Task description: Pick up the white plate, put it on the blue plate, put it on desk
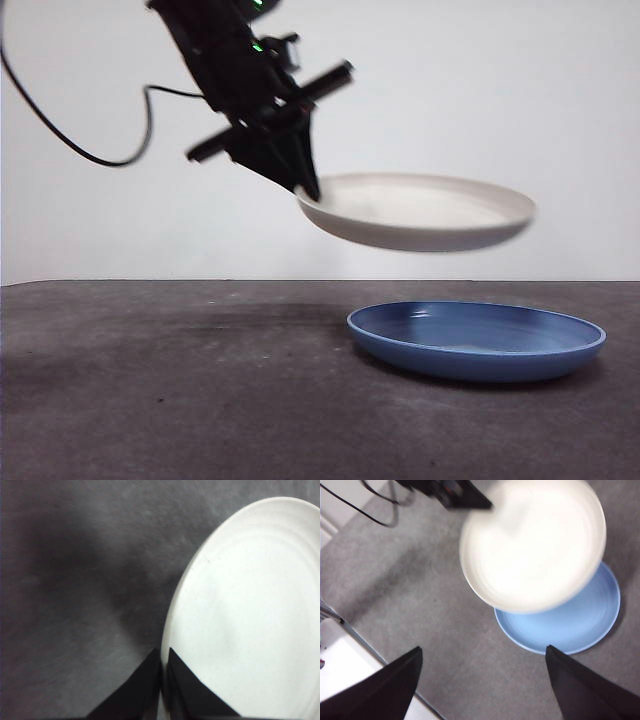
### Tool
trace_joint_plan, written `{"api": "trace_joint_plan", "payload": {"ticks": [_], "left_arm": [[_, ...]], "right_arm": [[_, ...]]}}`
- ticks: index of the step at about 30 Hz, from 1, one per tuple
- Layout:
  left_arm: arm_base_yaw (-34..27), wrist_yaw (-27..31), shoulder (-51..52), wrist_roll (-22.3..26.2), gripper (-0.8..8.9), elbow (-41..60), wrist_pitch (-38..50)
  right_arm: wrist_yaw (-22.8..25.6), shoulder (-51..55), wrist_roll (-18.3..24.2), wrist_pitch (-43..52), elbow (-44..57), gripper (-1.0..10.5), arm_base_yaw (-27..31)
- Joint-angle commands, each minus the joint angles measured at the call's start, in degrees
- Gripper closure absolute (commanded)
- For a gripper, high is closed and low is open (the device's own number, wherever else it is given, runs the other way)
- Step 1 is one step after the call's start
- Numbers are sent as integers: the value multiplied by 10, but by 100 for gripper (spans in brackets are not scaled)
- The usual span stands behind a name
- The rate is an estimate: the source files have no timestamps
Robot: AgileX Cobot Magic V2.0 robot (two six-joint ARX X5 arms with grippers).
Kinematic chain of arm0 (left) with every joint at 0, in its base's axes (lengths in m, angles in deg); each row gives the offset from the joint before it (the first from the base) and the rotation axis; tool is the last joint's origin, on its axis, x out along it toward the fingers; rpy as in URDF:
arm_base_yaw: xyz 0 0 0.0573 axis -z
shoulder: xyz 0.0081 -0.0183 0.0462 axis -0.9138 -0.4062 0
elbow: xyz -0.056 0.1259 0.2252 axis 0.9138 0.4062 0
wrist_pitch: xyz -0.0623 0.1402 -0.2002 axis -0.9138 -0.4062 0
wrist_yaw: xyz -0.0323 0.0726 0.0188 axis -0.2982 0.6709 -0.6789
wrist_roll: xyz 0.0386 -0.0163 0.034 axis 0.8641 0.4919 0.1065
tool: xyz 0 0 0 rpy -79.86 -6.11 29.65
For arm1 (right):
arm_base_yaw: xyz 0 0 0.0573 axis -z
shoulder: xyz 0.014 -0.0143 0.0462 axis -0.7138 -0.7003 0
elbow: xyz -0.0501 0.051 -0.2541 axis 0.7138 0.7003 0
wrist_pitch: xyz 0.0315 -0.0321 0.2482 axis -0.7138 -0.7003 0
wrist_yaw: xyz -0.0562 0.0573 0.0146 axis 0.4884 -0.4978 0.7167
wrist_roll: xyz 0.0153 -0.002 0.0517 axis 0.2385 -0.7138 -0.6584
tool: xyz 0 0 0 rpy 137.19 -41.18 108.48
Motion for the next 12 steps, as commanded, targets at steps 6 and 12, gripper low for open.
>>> {"api": "trace_joint_plan", "payload": {"ticks": [6,12], "left_arm": [[30,-2,-100,-4,805,-64,-8],[38,0,-136,-4,805,-72,-3]], "right_arm": [[2,4,-11,-8,-31,553,-1],[2,7,-11,-17,-31,553,-1]]}}
